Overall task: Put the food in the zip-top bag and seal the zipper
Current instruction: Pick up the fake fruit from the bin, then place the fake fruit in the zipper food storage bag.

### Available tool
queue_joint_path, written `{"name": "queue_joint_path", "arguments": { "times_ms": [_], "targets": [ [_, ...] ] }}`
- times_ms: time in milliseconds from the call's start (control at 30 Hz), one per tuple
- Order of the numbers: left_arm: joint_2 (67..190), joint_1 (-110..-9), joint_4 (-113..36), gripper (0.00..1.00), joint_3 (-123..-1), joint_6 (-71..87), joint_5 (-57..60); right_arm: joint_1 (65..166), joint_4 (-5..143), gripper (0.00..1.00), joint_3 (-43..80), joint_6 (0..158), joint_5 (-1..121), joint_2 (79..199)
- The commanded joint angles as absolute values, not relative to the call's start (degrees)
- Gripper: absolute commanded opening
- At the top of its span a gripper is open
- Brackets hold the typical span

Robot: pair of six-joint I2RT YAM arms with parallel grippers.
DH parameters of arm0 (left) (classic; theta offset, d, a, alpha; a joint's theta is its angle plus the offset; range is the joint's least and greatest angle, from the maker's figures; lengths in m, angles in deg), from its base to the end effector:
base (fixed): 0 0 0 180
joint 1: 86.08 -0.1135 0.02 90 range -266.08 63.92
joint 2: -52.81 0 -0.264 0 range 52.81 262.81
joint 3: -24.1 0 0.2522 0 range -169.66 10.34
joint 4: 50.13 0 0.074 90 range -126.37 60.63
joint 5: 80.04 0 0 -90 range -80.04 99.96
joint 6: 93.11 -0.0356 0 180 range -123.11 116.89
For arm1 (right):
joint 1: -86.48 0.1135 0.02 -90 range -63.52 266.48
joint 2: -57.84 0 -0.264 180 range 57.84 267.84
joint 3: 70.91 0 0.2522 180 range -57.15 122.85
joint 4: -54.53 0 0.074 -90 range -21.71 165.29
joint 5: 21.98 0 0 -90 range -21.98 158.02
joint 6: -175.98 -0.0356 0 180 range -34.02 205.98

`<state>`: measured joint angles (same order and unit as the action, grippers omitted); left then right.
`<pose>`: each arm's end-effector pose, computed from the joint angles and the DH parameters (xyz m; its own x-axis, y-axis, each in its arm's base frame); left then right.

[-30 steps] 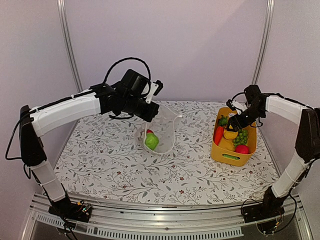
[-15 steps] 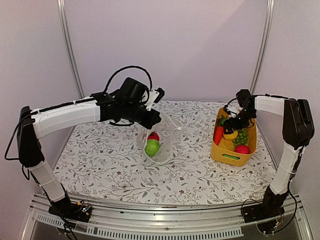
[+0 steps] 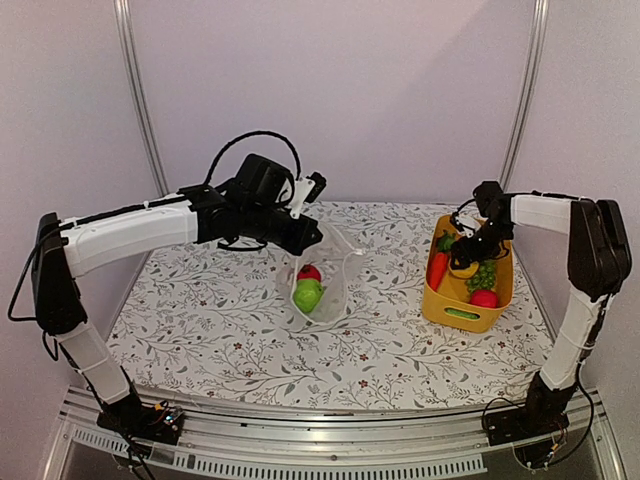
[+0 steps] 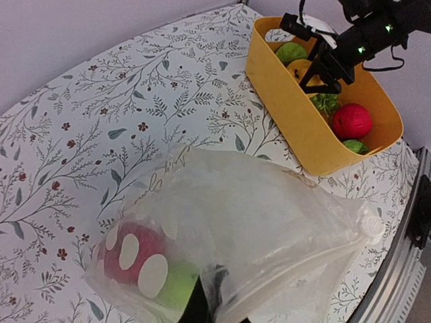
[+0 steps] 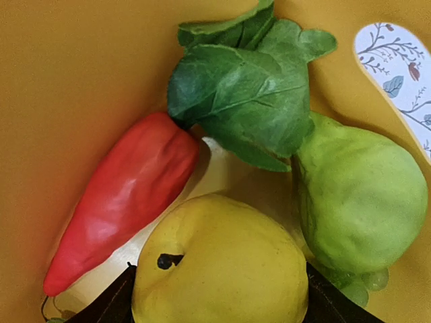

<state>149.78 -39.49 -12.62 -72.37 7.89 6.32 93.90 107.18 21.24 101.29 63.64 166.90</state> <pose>0.2667 -0.2853 0.3059 -0.5603 0.3152 -0.7660 0.6647 0.7229 -0.1887 0.3822 0.0525 0.1871 -0.8552 -0.3769 -0.3557 -0.3950 0.9184 -0.0232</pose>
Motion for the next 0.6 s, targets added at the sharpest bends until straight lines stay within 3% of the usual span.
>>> {"name": "queue_joint_path", "arguments": {
  "times_ms": [0, 233, 567],
  "targets": [
    [148.0, -40.2, -14.8, 0.0, -72.8, 10.5, 4.0, 93.8, 106.7, 0.52, 18.2, 102.4, 63.7, 156.6],
    [151.3, -40.1, -13.1, 0.0, -77.3, 12.7, 3.2, 93.7, 110.0, 0.49, 15.6, 104.6, 50.5, 140.4],
    [157.5, -40.0, -14.2, 0.0, -83.5, 19.5, 1.5, 98.8, 114.5, 0.47, 19.8, 106.8, 29.8, 127.8]
  ]
}}
